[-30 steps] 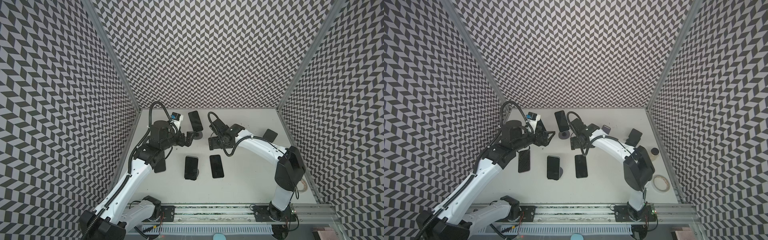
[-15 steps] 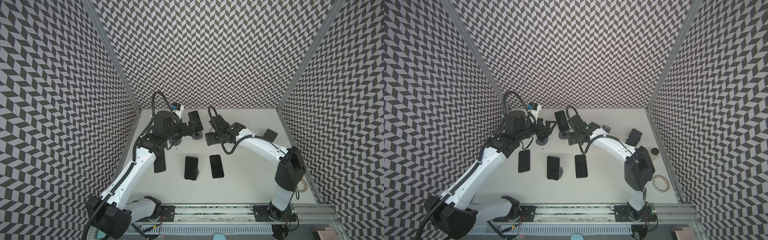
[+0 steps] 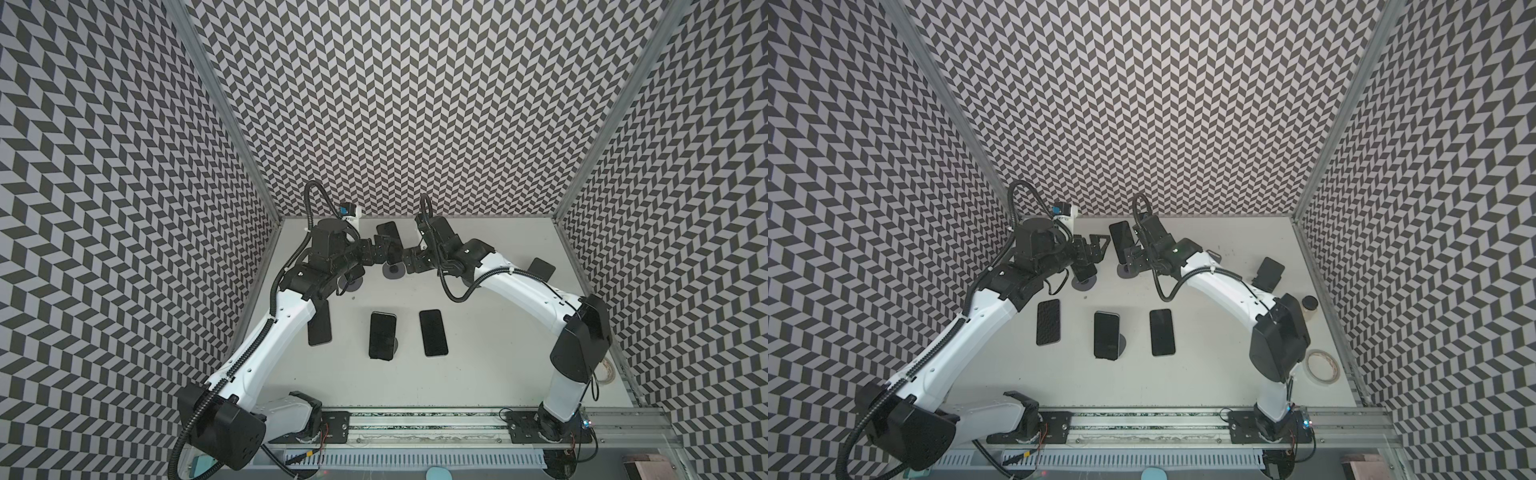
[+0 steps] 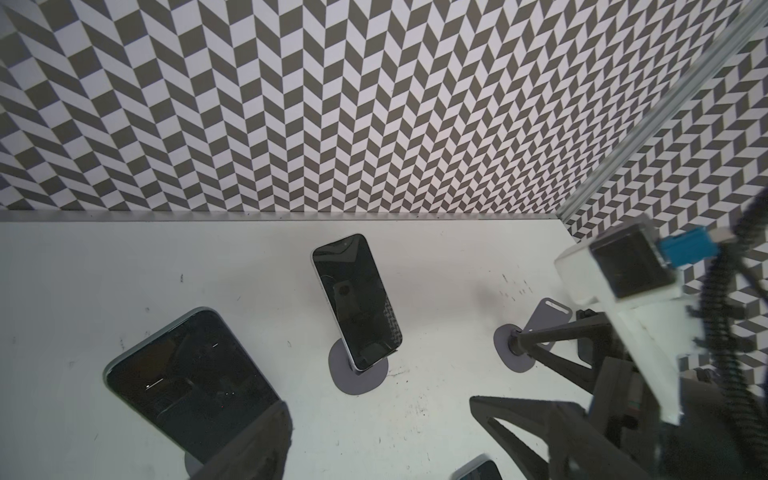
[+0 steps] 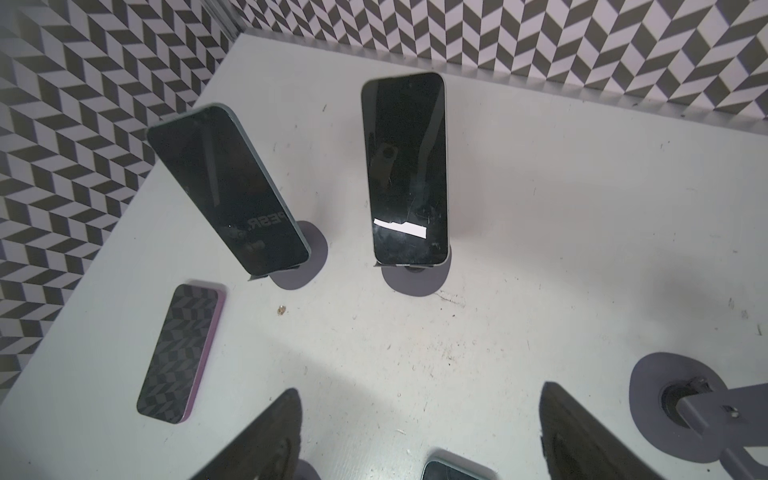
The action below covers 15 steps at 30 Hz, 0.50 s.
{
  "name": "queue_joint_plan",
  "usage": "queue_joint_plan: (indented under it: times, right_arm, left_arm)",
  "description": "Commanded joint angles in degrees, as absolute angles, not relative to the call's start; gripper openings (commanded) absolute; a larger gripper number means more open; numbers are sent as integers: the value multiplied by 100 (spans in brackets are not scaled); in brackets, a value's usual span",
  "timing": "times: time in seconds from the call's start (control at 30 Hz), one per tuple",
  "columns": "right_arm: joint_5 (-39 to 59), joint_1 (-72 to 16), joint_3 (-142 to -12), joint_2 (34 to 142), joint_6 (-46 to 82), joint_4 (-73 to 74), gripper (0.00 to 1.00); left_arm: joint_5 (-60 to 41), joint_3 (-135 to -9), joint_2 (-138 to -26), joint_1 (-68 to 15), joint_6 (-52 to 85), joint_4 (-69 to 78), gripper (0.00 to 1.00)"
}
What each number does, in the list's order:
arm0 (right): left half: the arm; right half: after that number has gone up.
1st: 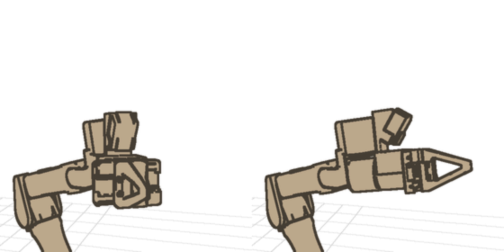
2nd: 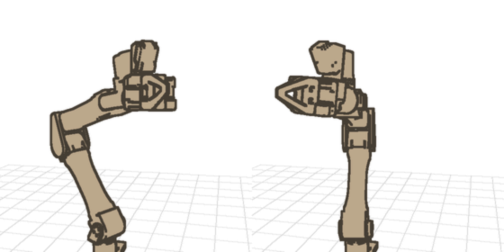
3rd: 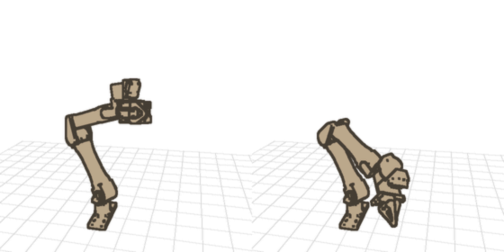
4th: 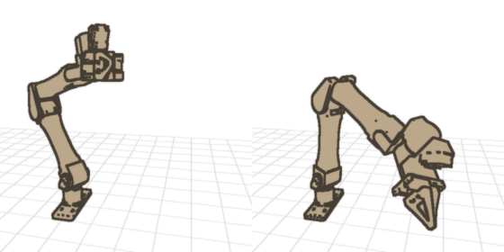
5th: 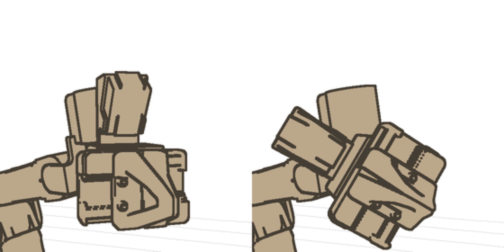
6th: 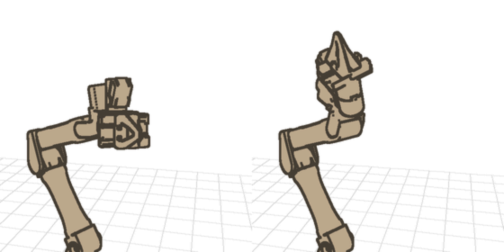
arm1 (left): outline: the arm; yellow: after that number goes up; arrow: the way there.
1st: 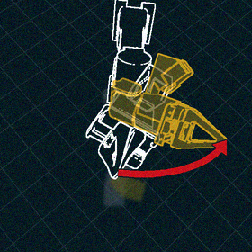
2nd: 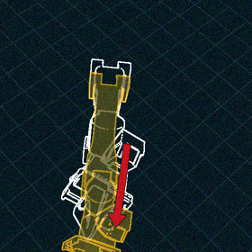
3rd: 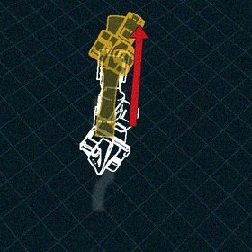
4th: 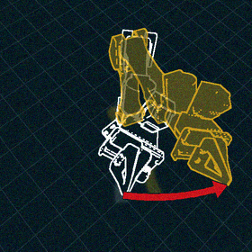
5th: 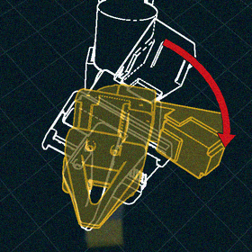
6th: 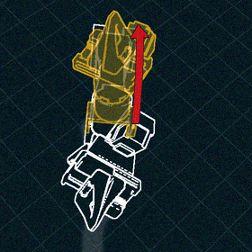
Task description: Remove the phone from the phone stand
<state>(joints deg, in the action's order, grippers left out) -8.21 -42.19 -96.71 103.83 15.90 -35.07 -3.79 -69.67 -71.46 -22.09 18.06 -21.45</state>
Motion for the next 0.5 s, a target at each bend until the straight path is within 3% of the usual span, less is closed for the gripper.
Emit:
queue_joint_plan:
  times: [0.0, 0.47]
  right_arm:
    - [-995, -4192, -10041, 10350, 1423, -3020, 87]
    - [194, -4196, -10336, 10506, 1546, -3062, 84]
  left_arm:
    - [61, -7100, -7128, -2149, 2071, -2109, 96]
    - [915, -6915, -7138, -1866, 2402, -2386, 98]
